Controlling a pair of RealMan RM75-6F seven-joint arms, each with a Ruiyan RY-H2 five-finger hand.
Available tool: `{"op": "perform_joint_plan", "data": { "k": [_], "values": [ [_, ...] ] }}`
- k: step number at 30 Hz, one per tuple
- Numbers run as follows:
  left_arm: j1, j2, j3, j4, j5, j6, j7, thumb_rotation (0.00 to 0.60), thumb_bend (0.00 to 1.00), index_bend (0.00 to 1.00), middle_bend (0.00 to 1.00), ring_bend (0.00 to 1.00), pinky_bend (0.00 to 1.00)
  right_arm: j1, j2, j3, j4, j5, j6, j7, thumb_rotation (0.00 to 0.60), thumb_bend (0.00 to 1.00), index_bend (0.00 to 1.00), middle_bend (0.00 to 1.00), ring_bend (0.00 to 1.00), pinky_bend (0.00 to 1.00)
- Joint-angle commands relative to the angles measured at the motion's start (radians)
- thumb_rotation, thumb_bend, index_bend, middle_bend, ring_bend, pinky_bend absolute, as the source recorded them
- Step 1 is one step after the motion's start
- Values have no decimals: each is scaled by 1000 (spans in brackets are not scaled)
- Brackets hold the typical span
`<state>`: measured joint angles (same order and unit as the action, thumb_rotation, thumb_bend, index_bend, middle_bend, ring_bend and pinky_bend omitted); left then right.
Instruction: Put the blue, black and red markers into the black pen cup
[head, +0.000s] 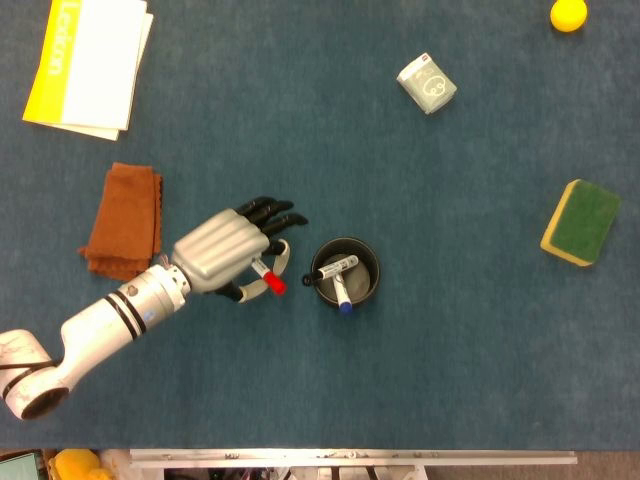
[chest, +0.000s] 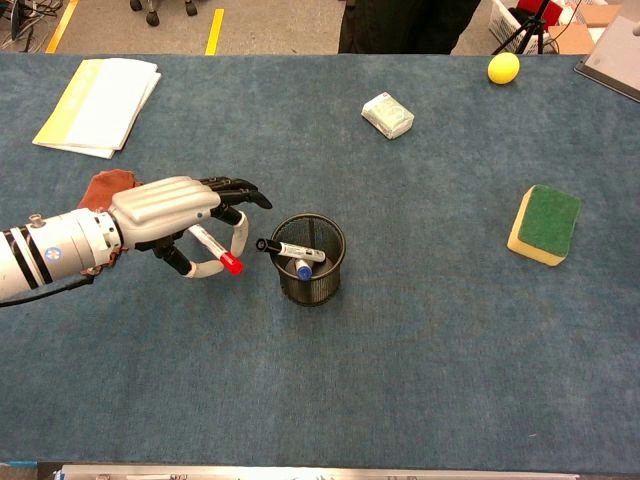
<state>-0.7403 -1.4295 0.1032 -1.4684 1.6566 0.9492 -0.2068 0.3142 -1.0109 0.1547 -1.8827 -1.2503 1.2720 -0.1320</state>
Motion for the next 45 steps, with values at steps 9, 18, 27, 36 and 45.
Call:
{"op": "perform_joint_plan", "data": {
  "k": [9,18,27,36,45],
  "values": [
    [-61,107,-76,-135,-78,-64,-199,600,332,580,125,0,82,-14,14,8,-14,-17,29,8,600,342,293,222,0,0],
    [-100,154,-118,-222,-150,-145,-341,600,332,576,125,0,82,-23,24,9,-24,-20,37,7,600,341,293,222,0,0],
    [-130,166,-171,-267,-238,-222,-451,600,331,574,125,0,83,-28,25,7,-20,-17,34,6,600,341,293,222,0,0],
    [-147,189,-230,-310,-308,-276,-544,600,332,573,125,0,82,-24,18,9,-11,-15,26,6,600,341,293,222,0,0],
    [-148,191,-279,-354,-371,-306,-597,600,332,570,125,0,82,-20,14,16,-11,-7,24,-1,600,341,293,222,0,0]
  ]
}}
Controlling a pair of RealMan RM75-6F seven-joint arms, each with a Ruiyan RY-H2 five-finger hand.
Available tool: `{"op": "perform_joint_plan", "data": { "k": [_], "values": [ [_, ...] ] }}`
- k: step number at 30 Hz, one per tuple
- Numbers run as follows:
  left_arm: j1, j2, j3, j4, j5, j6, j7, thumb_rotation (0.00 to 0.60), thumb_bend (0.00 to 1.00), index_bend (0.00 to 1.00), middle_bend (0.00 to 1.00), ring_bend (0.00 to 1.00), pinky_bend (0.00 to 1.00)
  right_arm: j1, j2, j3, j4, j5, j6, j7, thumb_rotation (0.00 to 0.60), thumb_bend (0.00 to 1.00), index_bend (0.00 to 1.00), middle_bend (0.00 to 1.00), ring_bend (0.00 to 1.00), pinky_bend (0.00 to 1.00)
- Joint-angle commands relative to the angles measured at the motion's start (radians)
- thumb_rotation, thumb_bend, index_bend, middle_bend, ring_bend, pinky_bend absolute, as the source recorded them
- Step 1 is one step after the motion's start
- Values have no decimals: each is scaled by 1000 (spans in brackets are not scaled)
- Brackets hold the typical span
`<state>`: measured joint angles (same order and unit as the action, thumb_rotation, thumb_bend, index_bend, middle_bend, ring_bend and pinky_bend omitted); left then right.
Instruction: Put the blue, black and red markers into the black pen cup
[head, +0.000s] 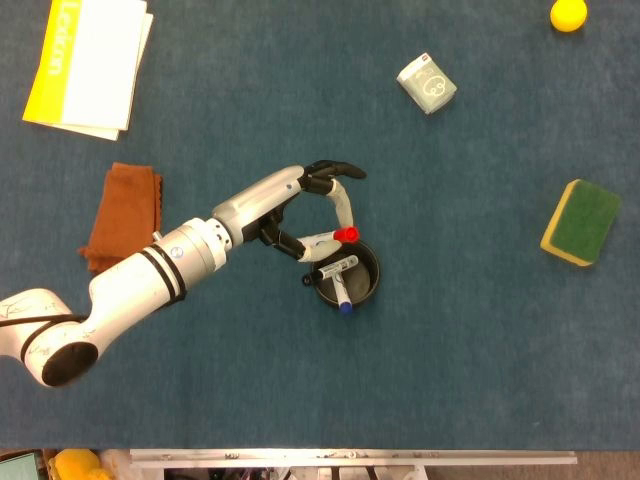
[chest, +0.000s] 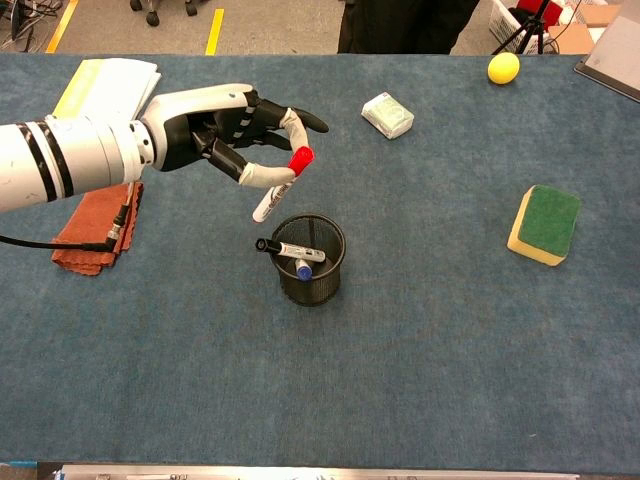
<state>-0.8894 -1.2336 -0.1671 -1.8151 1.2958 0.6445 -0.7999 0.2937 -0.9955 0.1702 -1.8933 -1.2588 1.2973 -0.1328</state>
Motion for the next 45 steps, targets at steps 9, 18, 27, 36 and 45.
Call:
{"op": "perform_joint_plan", "data": {
  "k": [9,18,27,36,45],
  "values": [
    [0,-54,-43,-21,-69,-15,-14,600,331,570,125,0,82,0,-5,3,0,1,2,-1,600,341,293,222,0,0],
    [-1,-109,-66,-14,-155,-29,7,600,332,570,125,0,82,-8,1,3,7,1,6,17,600,341,293,222,0,0],
    [15,-178,-75,18,-236,-16,42,600,331,566,125,0,82,-13,8,4,14,-5,7,36,600,341,293,222,0,0],
    [67,-204,-73,56,-225,-15,24,600,331,543,126,0,79,-13,6,6,11,-11,7,44,600,341,293,222,0,0],
    [116,-177,-39,108,-58,-21,15,600,332,235,25,0,35,-10,4,7,2,-17,7,37,600,340,293,222,0,0]
  ]
}}
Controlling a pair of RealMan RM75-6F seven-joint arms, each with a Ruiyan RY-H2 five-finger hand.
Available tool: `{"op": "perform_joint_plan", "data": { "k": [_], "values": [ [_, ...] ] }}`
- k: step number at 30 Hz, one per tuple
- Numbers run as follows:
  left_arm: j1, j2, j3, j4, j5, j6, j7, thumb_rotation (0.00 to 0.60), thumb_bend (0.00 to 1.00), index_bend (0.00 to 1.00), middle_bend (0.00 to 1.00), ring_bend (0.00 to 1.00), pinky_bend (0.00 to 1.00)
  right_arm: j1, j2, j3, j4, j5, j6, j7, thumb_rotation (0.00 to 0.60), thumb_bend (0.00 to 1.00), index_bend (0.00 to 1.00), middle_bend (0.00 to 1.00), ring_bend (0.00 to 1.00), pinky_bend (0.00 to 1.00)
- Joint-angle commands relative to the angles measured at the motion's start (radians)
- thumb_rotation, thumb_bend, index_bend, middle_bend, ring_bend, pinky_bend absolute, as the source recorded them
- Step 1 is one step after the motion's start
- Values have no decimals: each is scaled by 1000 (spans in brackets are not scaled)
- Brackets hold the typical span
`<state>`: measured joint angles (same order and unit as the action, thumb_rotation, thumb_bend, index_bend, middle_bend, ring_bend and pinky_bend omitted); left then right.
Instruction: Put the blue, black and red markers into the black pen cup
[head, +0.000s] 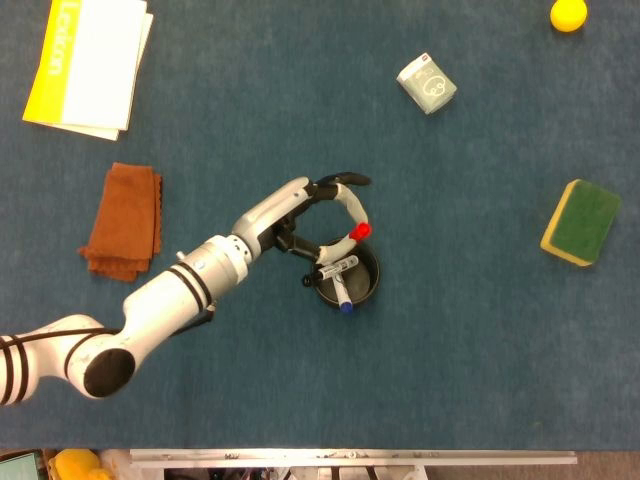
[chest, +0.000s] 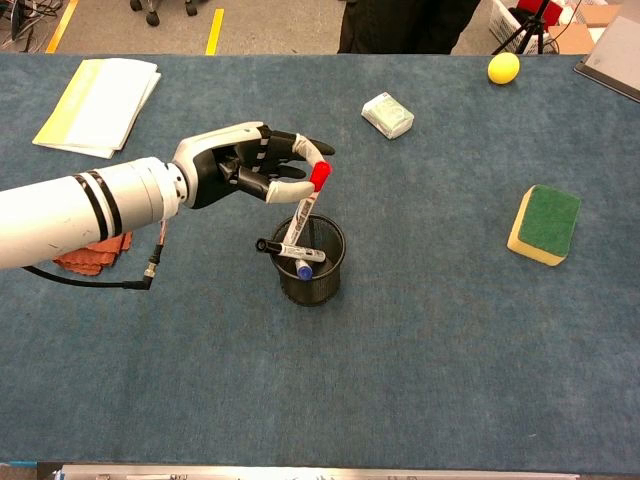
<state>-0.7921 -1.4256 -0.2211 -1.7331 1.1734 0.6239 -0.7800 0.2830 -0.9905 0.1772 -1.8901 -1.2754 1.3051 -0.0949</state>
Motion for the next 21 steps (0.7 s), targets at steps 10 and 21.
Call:
{"op": "perform_joint_plan", "data": {
  "k": [10,21],
  "values": [
    [45,103,57,42,249,97,107,600,331,41,0,0,3,2,-3,4,-7,2,6,-12,600,341,293,222,0,0],
    [161,238,141,28,235,278,484,600,332,152,3,0,3,-18,42,-20,-9,57,-7,-86,600,341,293,222,0,0]
  ]
}}
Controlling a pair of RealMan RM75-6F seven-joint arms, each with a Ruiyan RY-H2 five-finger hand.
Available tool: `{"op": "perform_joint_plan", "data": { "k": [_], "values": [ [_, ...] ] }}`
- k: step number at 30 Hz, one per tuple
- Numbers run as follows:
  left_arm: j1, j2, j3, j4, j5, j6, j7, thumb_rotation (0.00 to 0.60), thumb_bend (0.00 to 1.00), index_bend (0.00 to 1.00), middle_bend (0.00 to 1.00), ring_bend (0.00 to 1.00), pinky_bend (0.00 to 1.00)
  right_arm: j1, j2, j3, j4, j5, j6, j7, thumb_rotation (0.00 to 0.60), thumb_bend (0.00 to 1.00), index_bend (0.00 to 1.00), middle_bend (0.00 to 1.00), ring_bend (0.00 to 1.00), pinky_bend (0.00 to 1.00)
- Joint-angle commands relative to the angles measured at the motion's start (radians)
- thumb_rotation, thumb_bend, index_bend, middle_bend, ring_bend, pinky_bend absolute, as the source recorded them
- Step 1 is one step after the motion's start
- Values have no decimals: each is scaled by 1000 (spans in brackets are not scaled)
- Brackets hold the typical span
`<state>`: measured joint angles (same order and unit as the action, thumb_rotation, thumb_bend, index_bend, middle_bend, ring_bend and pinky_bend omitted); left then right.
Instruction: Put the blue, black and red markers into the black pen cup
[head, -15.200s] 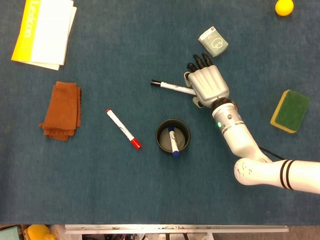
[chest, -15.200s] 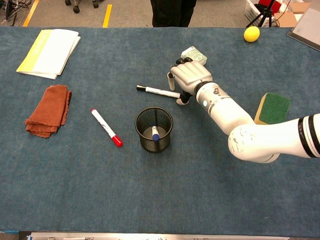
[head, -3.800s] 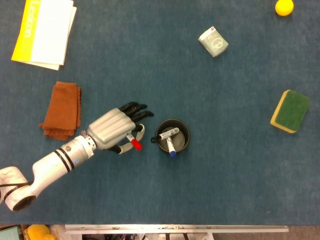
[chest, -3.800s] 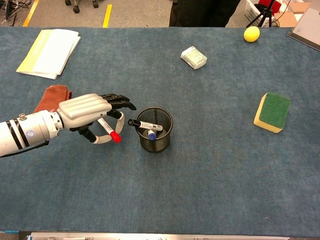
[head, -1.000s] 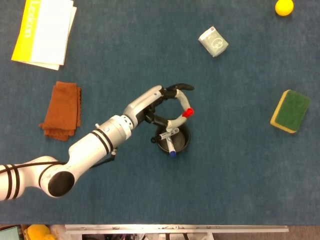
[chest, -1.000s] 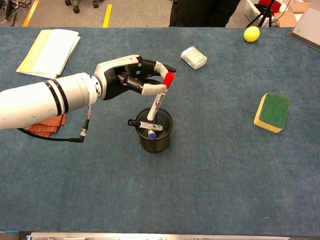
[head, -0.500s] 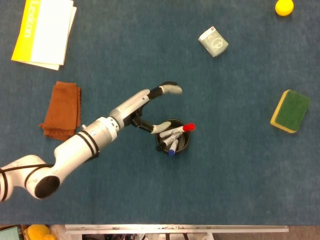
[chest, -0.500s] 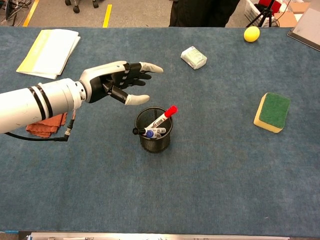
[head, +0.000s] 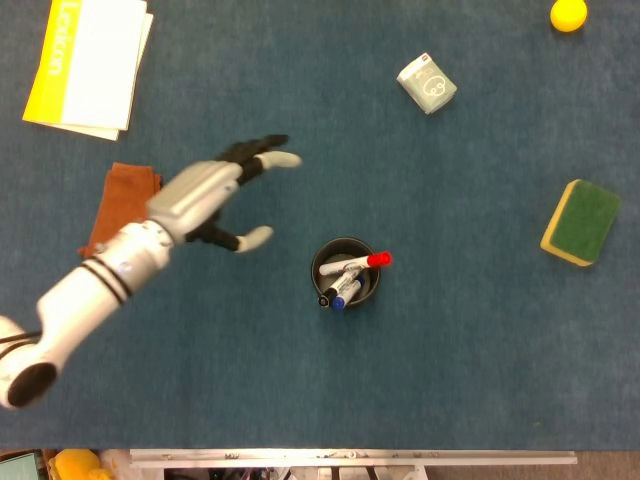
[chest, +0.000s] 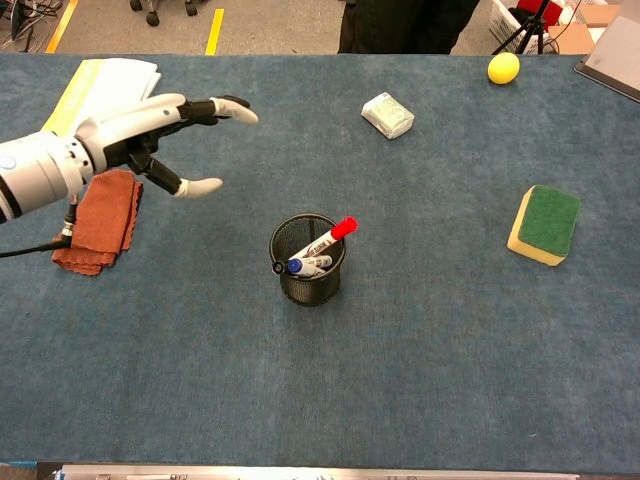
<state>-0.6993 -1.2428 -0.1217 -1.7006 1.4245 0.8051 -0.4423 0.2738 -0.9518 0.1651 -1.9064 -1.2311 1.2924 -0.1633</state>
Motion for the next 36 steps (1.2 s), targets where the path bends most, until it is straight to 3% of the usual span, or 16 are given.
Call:
{"op": "perform_joint_plan", "data": {
  "k": [1,10,21,28,36],
  "values": [
    [80,59,44,-7,-25,113,161,600,332,163,10,0,4,-11,3,-9,8,16,8,-19,600,342,293,222,0,0],
    [274,85,88,7,-59,404,344,600,332,227,56,0,9,-63,-13,-41,57,7,50,1,600,343,293,222,0,0],
    [462,110,114,29,-100,630,439,600,332,252,68,0,9,-145,-43,-69,97,-42,164,16,600,343,293,222,0,0],
    [549,113,126,39,-72,739,467,600,332,252,71,0,9,-169,-56,-79,110,-62,181,21,600,343,293,222,0,0],
    [592,124,126,34,-65,754,475,600,332,252,73,0,9,-176,-65,-79,118,-77,173,39,600,343,293,222,0,0]
  ]
}}
